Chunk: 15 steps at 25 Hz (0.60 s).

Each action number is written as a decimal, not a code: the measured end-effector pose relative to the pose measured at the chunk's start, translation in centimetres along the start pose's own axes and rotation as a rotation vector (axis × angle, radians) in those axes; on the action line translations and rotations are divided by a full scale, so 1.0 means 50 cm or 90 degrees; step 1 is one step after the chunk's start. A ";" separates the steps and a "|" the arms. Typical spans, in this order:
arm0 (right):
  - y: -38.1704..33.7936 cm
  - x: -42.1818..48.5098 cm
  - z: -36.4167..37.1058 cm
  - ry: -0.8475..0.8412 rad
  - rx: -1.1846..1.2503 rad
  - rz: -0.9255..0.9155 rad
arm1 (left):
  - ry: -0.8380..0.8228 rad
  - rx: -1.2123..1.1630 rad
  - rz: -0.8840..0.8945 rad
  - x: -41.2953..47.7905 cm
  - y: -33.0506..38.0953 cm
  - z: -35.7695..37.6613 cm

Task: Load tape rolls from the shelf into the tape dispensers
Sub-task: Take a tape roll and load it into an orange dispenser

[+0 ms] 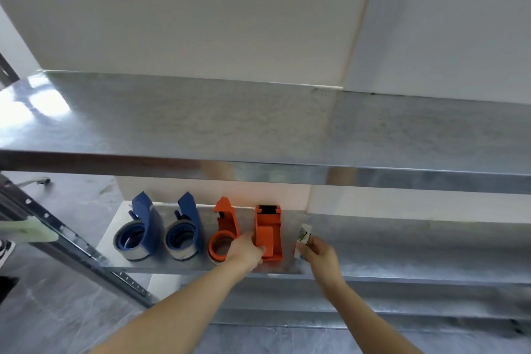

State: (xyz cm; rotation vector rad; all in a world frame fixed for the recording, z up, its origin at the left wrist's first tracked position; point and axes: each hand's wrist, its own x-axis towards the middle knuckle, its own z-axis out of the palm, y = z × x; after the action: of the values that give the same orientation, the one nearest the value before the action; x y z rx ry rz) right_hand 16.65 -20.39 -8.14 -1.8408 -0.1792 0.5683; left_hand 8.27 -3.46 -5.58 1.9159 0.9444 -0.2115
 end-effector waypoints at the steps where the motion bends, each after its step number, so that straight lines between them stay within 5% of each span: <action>1: -0.002 -0.002 -0.006 0.009 -0.004 0.003 | 0.012 0.035 0.023 0.002 0.004 -0.008; 7: -0.028 -0.034 -0.067 0.067 -0.027 -0.010 | 0.077 0.260 0.183 0.019 0.086 -0.056; 15: -0.046 -0.163 -0.329 0.283 -0.065 0.021 | -0.105 0.352 0.378 -0.022 0.281 0.153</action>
State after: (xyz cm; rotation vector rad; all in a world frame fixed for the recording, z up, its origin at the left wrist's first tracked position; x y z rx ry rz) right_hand 17.56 -36.84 0.29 -2.0232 0.1232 0.1645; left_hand 18.97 -13.73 0.50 2.5470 0.1766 -0.2898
